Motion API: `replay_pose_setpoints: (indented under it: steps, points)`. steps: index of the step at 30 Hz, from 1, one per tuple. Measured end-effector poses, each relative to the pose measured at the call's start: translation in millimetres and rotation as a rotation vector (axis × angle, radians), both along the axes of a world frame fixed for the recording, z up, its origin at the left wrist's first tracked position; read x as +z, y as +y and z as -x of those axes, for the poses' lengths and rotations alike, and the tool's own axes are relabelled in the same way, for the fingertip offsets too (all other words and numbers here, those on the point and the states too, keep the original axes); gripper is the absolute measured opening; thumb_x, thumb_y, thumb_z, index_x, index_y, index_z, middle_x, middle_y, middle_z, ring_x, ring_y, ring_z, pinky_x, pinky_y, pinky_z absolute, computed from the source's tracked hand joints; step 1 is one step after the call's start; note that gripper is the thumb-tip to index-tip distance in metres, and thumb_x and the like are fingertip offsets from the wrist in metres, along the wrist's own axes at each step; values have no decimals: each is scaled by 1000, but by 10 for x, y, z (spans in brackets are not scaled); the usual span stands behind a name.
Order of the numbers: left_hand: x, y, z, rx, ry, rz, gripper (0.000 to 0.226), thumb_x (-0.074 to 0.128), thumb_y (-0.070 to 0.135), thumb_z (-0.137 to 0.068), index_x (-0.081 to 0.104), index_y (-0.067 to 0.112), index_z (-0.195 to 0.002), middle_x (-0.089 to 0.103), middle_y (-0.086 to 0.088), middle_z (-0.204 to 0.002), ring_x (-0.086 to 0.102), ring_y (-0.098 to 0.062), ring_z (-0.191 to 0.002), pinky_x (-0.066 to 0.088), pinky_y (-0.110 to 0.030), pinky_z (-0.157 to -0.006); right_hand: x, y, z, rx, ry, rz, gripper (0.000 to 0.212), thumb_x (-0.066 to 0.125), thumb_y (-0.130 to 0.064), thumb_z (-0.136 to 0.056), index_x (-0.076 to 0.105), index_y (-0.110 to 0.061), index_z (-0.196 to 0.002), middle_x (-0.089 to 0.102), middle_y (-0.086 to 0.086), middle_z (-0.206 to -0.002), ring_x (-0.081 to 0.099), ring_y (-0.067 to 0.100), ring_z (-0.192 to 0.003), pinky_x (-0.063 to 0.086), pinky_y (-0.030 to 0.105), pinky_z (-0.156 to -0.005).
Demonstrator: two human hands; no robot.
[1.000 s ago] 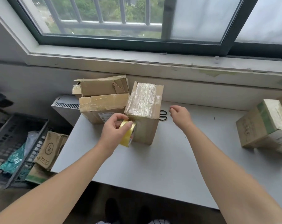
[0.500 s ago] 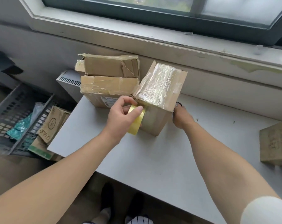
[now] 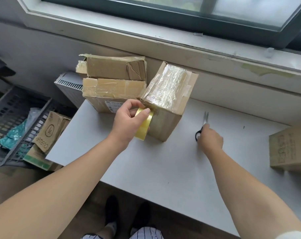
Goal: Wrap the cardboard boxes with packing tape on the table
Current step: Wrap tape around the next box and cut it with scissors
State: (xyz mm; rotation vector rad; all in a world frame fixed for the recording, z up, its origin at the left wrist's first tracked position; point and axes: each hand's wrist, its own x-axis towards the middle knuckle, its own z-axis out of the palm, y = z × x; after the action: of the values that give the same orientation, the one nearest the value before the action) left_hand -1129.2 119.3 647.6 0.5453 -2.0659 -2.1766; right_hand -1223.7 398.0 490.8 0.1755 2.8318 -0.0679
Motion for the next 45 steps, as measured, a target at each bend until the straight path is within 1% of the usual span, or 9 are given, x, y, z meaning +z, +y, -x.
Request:
replay_pose_setpoints:
  steps: [6, 9, 16, 22, 26, 32, 36, 41, 45]
  points:
    - [-49, 35, 24, -12, -18, -46, 14, 72, 9, -95, 59, 14, -99, 65, -10, -81, 59, -18, -64, 55, -29, -53, 74, 146, -350, -454, -149, 247, 52, 77, -35, -79, 52, -8, -116, 57, 7, -107, 60, 30, -95, 44, 33, -69]
    - [-46, 23, 18, -16, -30, -67, 13, 73, 12, -94, 61, 14, -99, 67, -8, -81, 61, -17, -64, 56, -30, -53, 98, 209, -539, -452, -228, 235, 31, 79, -32, -76, 59, -14, -92, 65, 5, -99, 64, 28, -84, 44, 27, -60]
    - [38, -19, -24, -43, -77, -69, 18, 74, 14, -94, 63, 10, -108, 71, -5, -80, 64, -12, -60, 53, -25, -49, 145, 165, -1033, -332, -143, 30, 30, 63, -36, -93, 53, -14, -110, 62, 8, -112, 56, 31, -113, 41, 34, -78]
    - [50, -26, -61, -50, -110, -60, 29, 75, 19, -94, 62, 7, -117, 72, -10, -89, 65, -16, -55, 54, -27, -49, 225, 87, -1223, -285, -256, 65, 22, 58, -33, -96, 50, -16, -85, 56, 0, -85, 57, 27, -84, 43, 28, -67]
    - [72, -69, -88, -106, -134, -24, 28, 72, 21, -97, 61, 8, -119, 70, -12, -84, 65, -21, -52, 54, -28, -49, 470, 87, -1238, -329, -428, 435, 22, 59, -21, -91, 62, -9, -72, 63, 1, -65, 50, 18, -54, 39, 23, -54]
    - [132, -168, -54, -209, -148, 1, 37, 75, 33, -92, 64, 12, -120, 73, -20, -99, 71, -27, -66, 60, -36, -62, 1201, 452, -1313, -357, -439, 1149, 28, 73, -23, -91, 71, -5, -113, 67, 0, -95, 56, 14, -86, 45, 28, -80]
    - [106, -192, -75, -238, -136, 80, 61, 76, 64, -65, 69, 26, -113, 72, -7, -115, 69, -27, -101, 57, -43, -84, 1818, 326, -1192, -83, -421, 1102, 38, 73, -46, -82, 67, -15, -105, 65, -3, -95, 55, 11, -85, 40, 27, -77]
    - [210, -192, -121, -282, -144, 37, 28, 72, 25, -96, 63, 15, -121, 69, -13, -113, 71, -8, -66, 55, -23, -55, 2325, -81, -1025, 160, -444, 999, 47, 56, -63, -91, 62, -17, -90, 60, -2, -85, 45, 14, -73, 34, 25, -68]
    - [251, -259, -102, -333, -181, 83, 36, 78, 44, -78, 67, 29, -109, 69, -10, -117, 68, -33, -104, 57, -53, -95, 2533, -241, -867, 263, -522, 577, 59, 57, -80, -77, 67, -22, -88, 64, -9, -80, 48, 12, -71, 36, 29, -71]
